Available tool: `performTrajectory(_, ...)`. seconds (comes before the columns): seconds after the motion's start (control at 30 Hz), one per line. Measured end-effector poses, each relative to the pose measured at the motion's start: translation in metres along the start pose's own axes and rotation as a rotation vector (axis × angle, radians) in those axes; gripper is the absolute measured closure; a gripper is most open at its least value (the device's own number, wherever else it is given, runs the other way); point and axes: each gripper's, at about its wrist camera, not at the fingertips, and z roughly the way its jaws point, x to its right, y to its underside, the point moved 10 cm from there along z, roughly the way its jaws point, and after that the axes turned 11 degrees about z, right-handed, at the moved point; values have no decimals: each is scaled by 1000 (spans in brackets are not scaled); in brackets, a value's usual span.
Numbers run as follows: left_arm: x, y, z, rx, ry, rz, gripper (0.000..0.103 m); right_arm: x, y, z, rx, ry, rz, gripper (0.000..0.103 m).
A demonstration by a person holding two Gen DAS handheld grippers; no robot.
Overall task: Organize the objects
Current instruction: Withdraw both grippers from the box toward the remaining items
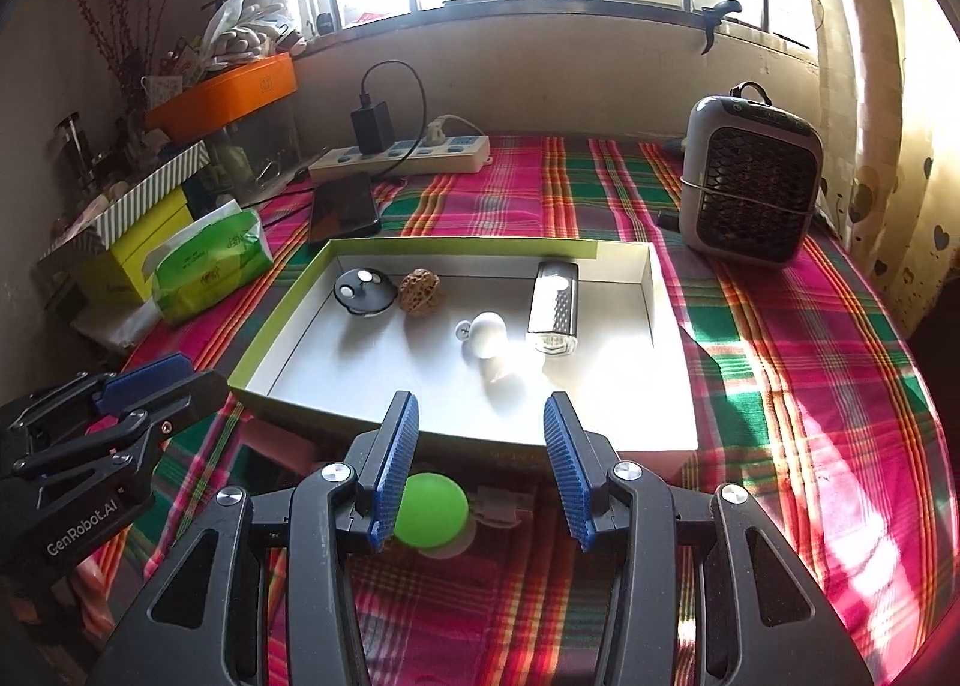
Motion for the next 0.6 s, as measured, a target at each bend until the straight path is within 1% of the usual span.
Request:
performTrajectory(0.13, 0, 10, -1, -11, 15, -13, 70, 6, 6, -6, 9, 16, -12, 58)
performTrajectory(0.43, -6, 29, 0, -31, 43, -49, 70, 20, 21, -15, 4, 27, 9, 58)
performTrajectory(0.6, -7, 42, 5, -58, 58, -61, 70, 22, 31, -15, -12, 11, 11, 57)
